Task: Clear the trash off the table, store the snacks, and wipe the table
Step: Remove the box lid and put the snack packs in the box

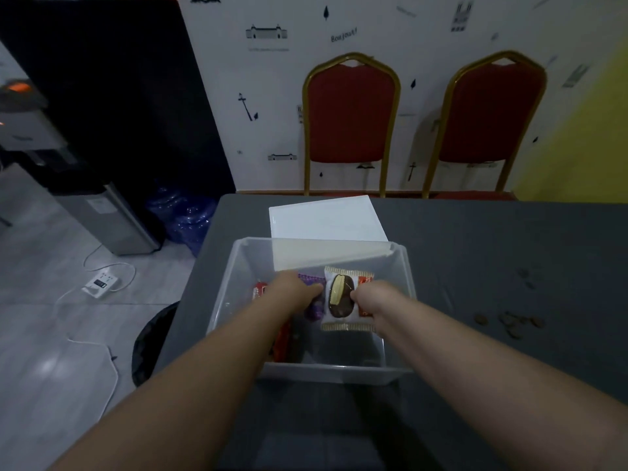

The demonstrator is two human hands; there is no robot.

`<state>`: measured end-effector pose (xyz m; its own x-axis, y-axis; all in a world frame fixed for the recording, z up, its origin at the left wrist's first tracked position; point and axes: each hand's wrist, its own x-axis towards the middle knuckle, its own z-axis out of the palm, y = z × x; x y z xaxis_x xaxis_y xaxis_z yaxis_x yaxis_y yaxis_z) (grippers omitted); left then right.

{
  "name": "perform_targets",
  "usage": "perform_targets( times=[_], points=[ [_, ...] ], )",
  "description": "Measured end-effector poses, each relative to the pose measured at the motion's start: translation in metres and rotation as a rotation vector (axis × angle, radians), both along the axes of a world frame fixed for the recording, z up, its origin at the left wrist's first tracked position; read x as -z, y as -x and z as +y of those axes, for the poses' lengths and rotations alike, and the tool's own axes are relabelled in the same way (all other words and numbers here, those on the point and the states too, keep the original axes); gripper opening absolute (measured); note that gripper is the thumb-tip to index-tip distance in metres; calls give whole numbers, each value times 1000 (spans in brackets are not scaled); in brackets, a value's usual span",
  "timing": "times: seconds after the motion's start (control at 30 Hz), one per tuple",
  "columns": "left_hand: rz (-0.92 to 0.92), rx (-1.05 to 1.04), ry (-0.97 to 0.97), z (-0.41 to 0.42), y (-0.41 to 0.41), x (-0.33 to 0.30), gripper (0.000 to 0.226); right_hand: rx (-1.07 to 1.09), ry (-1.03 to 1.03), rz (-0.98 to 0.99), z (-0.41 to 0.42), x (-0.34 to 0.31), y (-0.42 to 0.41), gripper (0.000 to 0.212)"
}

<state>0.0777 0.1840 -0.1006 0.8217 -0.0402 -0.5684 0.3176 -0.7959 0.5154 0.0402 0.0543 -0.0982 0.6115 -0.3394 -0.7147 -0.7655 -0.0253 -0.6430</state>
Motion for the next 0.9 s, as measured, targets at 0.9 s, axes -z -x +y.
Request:
perform_targets(
  times=[0.9],
  points=[
    [-52,221,-214,-2,-26,11,42,-659,813,58,2,9,-21,28]
  ],
)
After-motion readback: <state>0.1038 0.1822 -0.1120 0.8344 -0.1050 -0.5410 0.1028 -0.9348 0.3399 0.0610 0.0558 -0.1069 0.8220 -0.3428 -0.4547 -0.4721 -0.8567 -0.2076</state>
